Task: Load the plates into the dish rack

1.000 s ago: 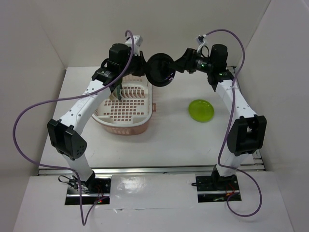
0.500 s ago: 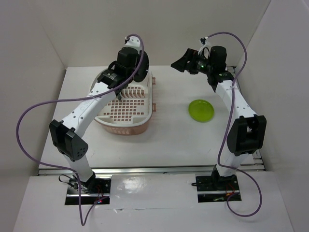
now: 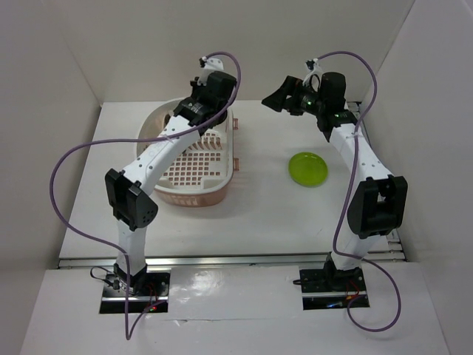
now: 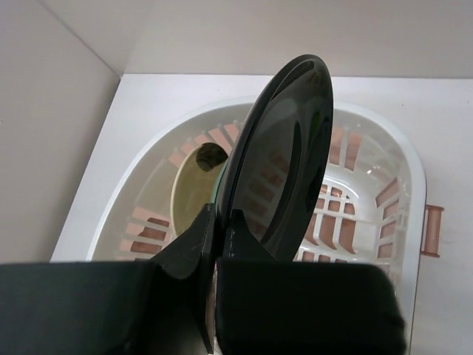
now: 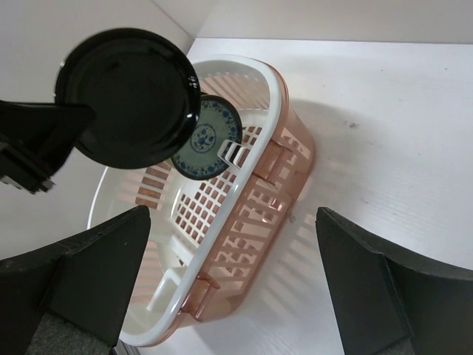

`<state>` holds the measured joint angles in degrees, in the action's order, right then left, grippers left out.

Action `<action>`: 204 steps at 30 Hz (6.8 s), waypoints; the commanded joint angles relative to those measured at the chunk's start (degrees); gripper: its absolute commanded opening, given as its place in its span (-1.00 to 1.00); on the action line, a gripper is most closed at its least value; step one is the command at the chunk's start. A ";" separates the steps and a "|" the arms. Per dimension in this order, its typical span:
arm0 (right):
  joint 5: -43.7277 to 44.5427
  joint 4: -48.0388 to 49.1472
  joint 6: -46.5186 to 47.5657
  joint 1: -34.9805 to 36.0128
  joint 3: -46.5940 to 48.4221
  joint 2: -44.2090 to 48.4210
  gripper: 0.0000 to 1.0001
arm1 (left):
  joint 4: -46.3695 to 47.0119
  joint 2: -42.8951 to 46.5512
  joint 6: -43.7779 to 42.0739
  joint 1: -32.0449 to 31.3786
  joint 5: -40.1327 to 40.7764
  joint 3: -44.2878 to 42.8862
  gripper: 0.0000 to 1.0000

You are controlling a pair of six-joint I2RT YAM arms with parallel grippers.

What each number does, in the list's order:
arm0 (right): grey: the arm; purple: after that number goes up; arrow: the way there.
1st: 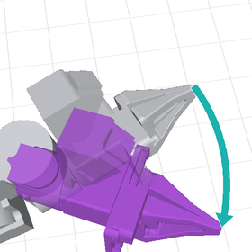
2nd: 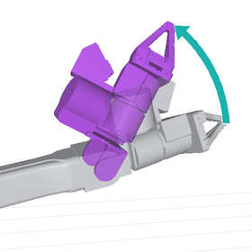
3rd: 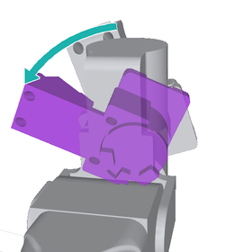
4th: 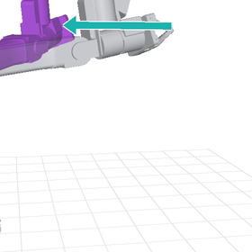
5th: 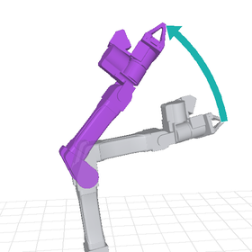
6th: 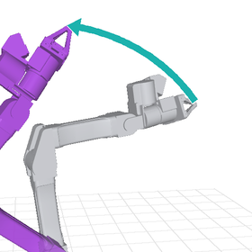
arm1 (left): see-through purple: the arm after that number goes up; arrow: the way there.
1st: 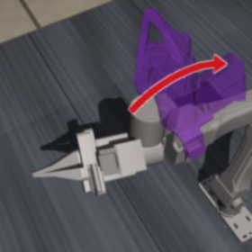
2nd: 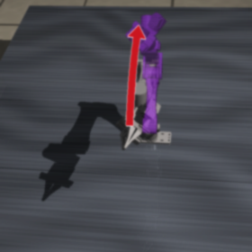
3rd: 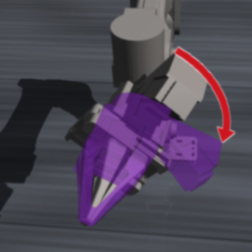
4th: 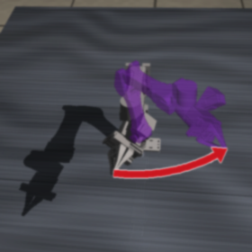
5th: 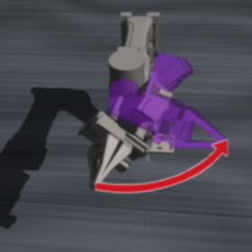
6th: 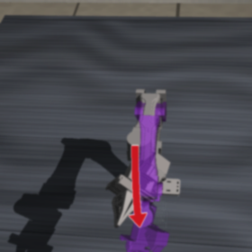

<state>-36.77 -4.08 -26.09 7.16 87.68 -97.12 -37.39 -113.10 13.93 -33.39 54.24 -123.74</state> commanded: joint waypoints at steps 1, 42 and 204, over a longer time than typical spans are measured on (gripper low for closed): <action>-0.05 0.03 -0.11 0.31 0.04 0.44 1.00 | -0.23 -0.02 2.14 -0.54 5.00 0.16 -1.00; -1.81 0.56 -1.69 0.31 1.09 -1.67 1.00 | -0.23 -6.43 8.92 6.49 -6.51 11.42 -1.00; 4.25 24.73 -15.67 -0.65 -31.51 11.08 1.00 | 3.99 7.88 8.13 5.79 -42.88 2.98 -1.00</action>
<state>-36.32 24.08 -44.64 6.15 56.14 -87.44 -33.82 -109.82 22.52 -27.77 -4.36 -117.69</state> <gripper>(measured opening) 0.999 0.114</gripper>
